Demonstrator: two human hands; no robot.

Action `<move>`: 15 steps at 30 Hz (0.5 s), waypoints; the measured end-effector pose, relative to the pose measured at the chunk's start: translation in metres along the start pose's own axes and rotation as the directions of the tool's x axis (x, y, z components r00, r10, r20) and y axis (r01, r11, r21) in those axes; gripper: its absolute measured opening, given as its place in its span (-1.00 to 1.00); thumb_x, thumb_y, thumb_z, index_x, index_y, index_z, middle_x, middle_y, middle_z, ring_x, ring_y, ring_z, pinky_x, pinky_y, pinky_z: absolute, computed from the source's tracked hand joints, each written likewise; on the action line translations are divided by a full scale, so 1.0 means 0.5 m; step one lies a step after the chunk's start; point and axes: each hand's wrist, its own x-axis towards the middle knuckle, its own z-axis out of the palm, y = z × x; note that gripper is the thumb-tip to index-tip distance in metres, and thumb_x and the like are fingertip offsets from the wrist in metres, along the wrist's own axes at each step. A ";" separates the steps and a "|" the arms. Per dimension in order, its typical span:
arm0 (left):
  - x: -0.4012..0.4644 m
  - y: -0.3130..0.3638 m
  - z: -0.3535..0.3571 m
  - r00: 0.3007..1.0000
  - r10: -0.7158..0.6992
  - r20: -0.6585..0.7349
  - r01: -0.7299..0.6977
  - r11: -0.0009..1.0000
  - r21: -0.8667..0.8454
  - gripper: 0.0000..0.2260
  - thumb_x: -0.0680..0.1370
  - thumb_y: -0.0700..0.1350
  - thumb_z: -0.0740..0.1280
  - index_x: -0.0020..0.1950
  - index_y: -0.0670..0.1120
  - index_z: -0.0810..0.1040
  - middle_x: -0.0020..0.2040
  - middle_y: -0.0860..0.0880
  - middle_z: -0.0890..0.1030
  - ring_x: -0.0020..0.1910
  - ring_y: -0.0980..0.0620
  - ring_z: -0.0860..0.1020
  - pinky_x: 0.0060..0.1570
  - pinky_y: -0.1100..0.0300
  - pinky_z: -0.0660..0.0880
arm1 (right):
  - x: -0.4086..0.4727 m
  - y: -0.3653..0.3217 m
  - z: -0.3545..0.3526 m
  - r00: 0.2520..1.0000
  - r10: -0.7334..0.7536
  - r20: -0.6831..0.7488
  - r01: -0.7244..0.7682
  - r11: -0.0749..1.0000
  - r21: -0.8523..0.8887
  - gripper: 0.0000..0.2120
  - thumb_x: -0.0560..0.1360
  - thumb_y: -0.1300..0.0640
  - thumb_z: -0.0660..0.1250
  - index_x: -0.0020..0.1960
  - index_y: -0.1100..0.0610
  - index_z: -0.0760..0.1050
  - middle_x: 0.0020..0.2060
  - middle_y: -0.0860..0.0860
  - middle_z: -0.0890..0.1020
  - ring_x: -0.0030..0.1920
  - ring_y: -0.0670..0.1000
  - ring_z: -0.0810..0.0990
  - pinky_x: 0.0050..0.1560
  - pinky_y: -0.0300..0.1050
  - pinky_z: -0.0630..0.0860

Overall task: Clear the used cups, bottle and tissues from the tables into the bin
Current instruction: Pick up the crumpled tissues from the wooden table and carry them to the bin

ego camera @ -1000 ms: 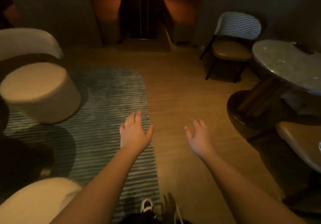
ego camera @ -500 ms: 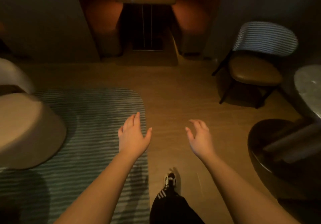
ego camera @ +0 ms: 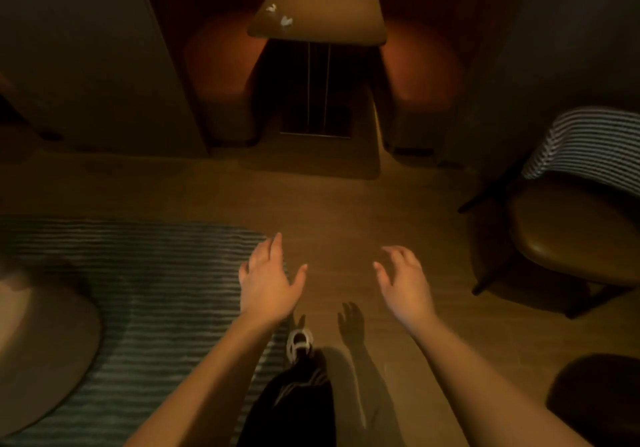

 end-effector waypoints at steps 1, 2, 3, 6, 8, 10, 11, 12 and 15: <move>0.063 0.006 0.009 1.000 -0.004 -0.001 0.004 1.000 -0.013 -0.29 0.51 0.29 0.13 0.54 0.00 0.00 0.52 -0.02 0.18 0.49 -0.01 0.13 0.42 -0.10 0.13 | 0.065 0.001 0.011 1.000 -0.008 0.003 0.008 1.000 0.000 -0.61 0.56 -0.06 0.19 0.35 0.01 0.37 0.31 -0.03 0.41 0.31 0.00 0.39 0.27 -0.09 0.39; 0.119 0.010 0.015 1.000 -0.010 -0.002 0.010 1.000 -0.020 -0.29 0.51 0.29 0.14 0.54 0.01 -0.01 0.52 -0.02 0.18 0.49 -0.01 0.12 0.43 -0.11 0.12 | 0.122 0.001 0.019 1.000 -0.017 0.004 0.017 1.000 0.000 -0.61 0.56 -0.06 0.20 0.35 0.01 0.37 0.31 -0.02 0.41 0.31 0.00 0.39 0.25 -0.09 0.40; 0.192 0.014 0.022 1.000 -0.018 -0.001 0.018 0.999 -0.028 -0.29 0.51 0.28 0.15 0.54 0.02 -0.01 0.52 -0.02 0.18 0.49 -0.01 0.12 0.43 -0.12 0.11 | 0.193 0.001 0.032 1.000 -0.026 0.004 0.026 1.000 0.001 -0.62 0.55 -0.06 0.20 0.34 0.01 0.37 0.31 -0.02 0.41 0.30 0.01 0.40 0.25 -0.09 0.41; 0.409 0.023 0.030 0.999 -0.041 -0.021 0.040 0.997 -0.064 -0.29 0.50 0.25 0.18 0.54 0.02 0.00 0.51 -0.02 0.19 0.49 0.00 0.11 0.42 -0.10 0.10 | 0.408 -0.017 0.065 0.999 -0.026 0.028 0.026 1.000 -0.007 -0.61 0.56 -0.07 0.19 0.36 0.00 0.36 0.34 0.00 0.39 0.31 0.03 0.40 0.26 -0.04 0.43; 0.559 0.036 0.018 0.999 -0.013 -0.044 0.010 0.998 -0.055 -0.30 0.50 0.23 0.20 0.54 -0.01 0.04 0.50 -0.05 0.23 0.48 -0.02 0.14 0.39 -0.09 0.13 | 0.563 -0.044 0.077 0.998 -0.008 0.059 0.008 1.000 -0.002 -0.60 0.56 -0.06 0.18 0.37 0.02 0.35 0.35 0.03 0.37 0.32 0.05 0.38 0.28 -0.01 0.42; 0.699 0.056 -0.004 0.998 0.006 -0.067 -0.009 0.999 -0.038 -0.30 0.51 0.22 0.21 0.53 -0.05 0.07 0.48 -0.07 0.26 0.46 -0.03 0.18 0.36 -0.09 0.17 | 0.709 -0.079 0.079 0.996 -0.020 0.087 0.020 1.000 0.003 -0.60 0.57 -0.03 0.17 0.38 0.04 0.33 0.34 0.04 0.37 0.31 0.06 0.38 0.26 -0.02 0.39; 0.765 0.067 -0.018 0.997 0.003 -0.079 -0.006 0.999 -0.042 -0.30 0.50 0.23 0.21 0.53 -0.05 0.08 0.47 -0.06 0.27 0.45 -0.03 0.19 0.35 -0.10 0.18 | 0.777 -0.096 0.078 0.996 -0.035 0.084 0.036 0.999 -0.004 -0.60 0.57 -0.01 0.17 0.39 0.04 0.33 0.33 0.04 0.39 0.29 0.05 0.39 0.24 -0.05 0.40; 0.827 0.078 -0.031 0.996 -0.002 -0.089 -0.002 0.999 -0.055 -0.31 0.50 0.23 0.21 0.53 -0.04 0.08 0.47 -0.06 0.27 0.45 -0.03 0.20 0.35 -0.10 0.18 | 0.840 -0.112 0.076 0.996 -0.053 0.069 0.054 0.998 -0.010 -0.60 0.57 0.02 0.18 0.38 0.05 0.33 0.32 0.03 0.40 0.27 0.03 0.41 0.21 -0.07 0.41; 0.990 0.104 -0.055 0.994 -0.008 -0.105 -0.003 0.995 -0.099 -0.30 0.49 0.24 0.22 0.52 -0.01 0.08 0.47 -0.05 0.27 0.44 -0.02 0.22 0.35 -0.10 0.18 | 1.006 -0.147 0.077 0.997 -0.052 0.049 0.050 0.998 0.028 -0.62 0.56 0.04 0.21 0.36 0.04 0.35 0.30 0.03 0.42 0.24 0.00 0.44 0.19 -0.11 0.44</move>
